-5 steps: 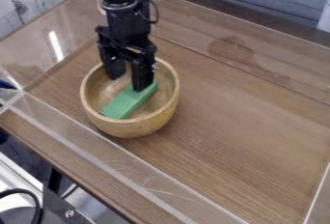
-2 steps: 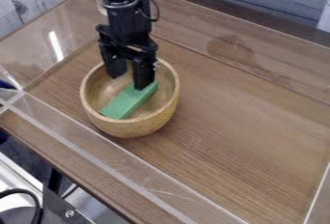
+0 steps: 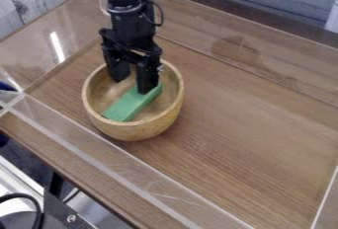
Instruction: Remove the green block from inside the brown bowl and put it on the table
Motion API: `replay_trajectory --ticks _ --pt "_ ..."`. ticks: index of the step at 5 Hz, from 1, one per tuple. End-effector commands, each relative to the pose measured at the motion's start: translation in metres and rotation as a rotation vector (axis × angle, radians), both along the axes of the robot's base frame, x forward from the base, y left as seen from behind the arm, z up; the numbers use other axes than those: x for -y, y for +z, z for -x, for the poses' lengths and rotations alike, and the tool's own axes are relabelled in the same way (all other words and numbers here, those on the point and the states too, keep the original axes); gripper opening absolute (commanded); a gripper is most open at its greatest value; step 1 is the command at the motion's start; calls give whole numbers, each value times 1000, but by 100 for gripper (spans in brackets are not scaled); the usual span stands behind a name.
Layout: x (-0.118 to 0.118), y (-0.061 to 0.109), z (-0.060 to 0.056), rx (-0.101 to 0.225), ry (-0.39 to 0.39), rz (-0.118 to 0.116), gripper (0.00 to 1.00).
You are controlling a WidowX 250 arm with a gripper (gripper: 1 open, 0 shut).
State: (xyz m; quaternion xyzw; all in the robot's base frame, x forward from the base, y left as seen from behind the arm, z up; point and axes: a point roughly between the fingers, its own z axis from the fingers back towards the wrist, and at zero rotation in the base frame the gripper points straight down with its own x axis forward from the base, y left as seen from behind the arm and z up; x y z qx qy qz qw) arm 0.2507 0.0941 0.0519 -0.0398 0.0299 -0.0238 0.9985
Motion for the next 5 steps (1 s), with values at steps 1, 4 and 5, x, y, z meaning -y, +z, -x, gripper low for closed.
replay_trajectory --ticks 1,4,5 --pt "-2 3 -4 23 -1 -19 100" --pt "-1 -3 -3 14 7 -23 100" --pt "-1 -2 -3 14 11 -23 100"
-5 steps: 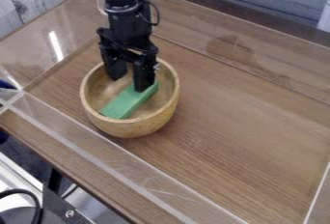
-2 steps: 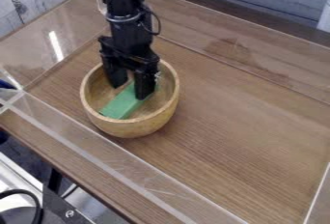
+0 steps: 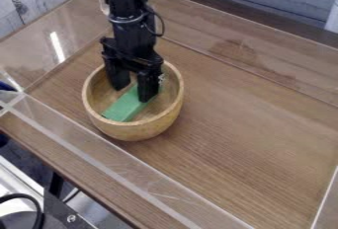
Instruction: Remove the green block from inside the brown bowl and put it on the table
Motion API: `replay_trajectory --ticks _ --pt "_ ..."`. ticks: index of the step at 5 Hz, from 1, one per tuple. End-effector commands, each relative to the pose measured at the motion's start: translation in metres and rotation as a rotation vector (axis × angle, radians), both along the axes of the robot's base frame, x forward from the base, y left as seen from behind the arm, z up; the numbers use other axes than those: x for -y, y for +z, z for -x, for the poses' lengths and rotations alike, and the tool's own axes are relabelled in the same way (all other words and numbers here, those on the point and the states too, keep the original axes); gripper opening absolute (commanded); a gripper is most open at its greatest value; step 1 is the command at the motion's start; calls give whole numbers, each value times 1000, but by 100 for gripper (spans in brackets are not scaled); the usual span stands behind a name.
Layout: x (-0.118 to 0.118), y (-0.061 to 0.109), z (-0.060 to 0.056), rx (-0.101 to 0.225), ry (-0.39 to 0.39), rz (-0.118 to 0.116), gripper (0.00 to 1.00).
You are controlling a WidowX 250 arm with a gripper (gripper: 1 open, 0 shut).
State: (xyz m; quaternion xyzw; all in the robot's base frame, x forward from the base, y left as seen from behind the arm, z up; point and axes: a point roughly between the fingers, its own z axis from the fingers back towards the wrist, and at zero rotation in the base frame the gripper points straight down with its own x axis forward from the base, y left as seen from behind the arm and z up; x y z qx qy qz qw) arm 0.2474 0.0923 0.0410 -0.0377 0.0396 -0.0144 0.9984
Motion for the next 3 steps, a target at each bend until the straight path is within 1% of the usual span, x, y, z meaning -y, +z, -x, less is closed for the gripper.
replay_trajectory --ticks 1,3 --pt "-2 10 -7 34 -2 -19 100" --pt "-2 12 -7 34 6 -19 100"
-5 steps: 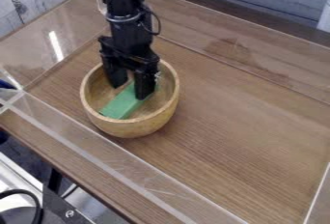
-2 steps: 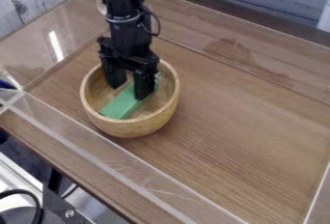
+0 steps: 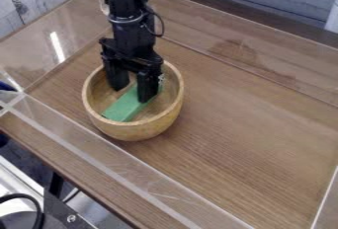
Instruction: Remove the green block from inside the brown bowl and put it on the table
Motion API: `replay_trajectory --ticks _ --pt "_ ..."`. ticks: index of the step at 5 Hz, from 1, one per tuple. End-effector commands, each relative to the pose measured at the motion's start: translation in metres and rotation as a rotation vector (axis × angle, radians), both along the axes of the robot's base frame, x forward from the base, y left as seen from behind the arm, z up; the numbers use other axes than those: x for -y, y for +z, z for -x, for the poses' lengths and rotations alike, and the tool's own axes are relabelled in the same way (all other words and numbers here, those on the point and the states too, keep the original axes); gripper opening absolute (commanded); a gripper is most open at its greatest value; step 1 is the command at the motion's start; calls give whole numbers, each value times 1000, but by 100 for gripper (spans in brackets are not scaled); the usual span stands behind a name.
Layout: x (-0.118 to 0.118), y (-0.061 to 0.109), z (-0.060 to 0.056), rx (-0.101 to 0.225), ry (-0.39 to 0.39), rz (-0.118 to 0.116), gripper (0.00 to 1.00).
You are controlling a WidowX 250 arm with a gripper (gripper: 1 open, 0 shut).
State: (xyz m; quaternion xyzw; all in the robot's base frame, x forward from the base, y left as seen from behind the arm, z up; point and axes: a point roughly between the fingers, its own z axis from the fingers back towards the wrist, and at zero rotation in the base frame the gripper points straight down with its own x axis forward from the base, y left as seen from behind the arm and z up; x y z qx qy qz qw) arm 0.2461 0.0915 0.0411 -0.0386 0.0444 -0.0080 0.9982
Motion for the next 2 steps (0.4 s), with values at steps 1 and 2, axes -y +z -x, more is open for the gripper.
replay_trajectory --ticks 1,2 --pt "-2 13 -8 44 -2 -20 100" --pt "-2 15 -8 46 2 -21 100"
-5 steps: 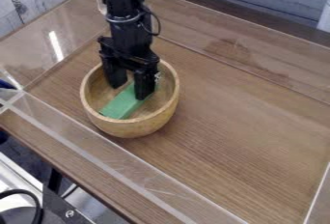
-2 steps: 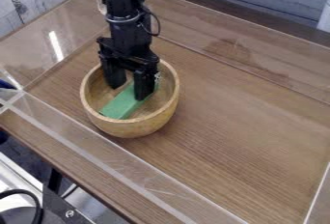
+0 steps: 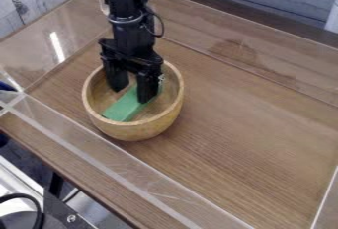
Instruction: Remove the green block from inside the brown bowl and put it on the table
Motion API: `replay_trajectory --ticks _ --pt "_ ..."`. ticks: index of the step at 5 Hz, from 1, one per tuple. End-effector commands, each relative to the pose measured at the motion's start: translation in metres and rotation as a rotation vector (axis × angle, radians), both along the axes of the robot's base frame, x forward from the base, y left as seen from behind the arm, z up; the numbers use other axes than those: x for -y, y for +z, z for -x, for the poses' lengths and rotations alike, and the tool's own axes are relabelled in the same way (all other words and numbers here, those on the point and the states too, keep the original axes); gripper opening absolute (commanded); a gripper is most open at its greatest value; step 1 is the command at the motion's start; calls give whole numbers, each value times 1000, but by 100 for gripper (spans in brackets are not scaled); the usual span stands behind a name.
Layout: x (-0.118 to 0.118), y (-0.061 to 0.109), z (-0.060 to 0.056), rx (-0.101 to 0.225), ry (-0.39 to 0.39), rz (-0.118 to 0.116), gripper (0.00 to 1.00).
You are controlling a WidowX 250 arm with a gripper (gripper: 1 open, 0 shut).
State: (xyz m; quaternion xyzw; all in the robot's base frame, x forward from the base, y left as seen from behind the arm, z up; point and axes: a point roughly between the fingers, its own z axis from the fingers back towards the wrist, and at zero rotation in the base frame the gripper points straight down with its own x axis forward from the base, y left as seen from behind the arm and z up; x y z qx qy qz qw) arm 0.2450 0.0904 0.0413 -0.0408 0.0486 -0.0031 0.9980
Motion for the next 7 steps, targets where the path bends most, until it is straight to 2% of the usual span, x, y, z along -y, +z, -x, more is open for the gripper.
replay_trajectory --ticks 1,4,7 --pt "-2 17 -10 57 -3 -24 100" --pt "-1 26 -11 70 9 -24 100" --pt "0 25 -11 68 20 -29 100"
